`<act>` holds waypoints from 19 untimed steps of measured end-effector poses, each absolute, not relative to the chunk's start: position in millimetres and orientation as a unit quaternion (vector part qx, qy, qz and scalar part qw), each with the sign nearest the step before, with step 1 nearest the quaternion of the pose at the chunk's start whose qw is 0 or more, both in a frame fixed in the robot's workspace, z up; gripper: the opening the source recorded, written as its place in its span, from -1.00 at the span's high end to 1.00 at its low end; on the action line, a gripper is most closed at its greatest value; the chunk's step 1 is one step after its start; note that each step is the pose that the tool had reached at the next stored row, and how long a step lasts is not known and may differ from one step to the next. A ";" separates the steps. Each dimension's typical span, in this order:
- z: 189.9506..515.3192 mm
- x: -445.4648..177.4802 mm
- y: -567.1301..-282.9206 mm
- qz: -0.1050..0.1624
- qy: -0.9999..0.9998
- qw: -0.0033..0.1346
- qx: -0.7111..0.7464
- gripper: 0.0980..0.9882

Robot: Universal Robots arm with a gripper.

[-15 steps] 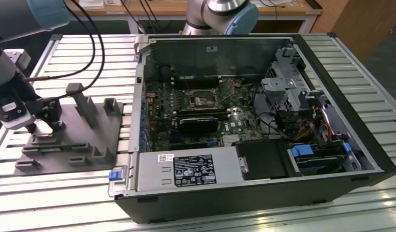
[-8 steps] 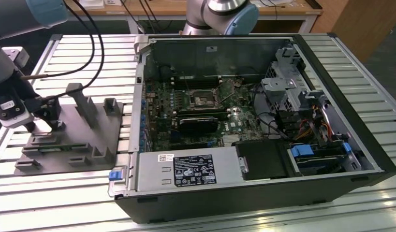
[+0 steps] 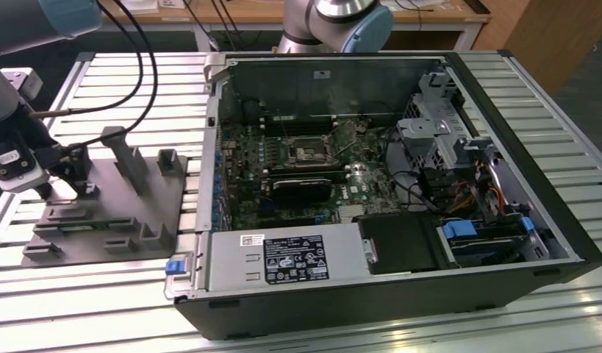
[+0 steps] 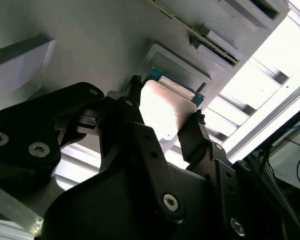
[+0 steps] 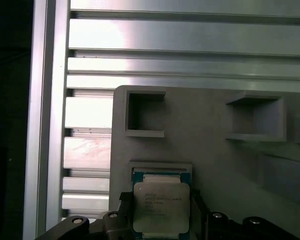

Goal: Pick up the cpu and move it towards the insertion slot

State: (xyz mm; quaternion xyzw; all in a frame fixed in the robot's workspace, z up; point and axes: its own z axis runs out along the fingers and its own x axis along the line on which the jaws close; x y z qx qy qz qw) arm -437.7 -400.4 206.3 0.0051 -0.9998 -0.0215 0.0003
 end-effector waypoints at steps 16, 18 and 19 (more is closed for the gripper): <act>215.1 -437.7 -400.5 -0.022 -1.000 0.000 0.005 0.00; 216.2 -437.7 -400.4 -0.022 -1.000 0.000 0.005 0.00; 216.7 -437.7 -400.4 -0.022 -1.000 0.000 0.005 0.00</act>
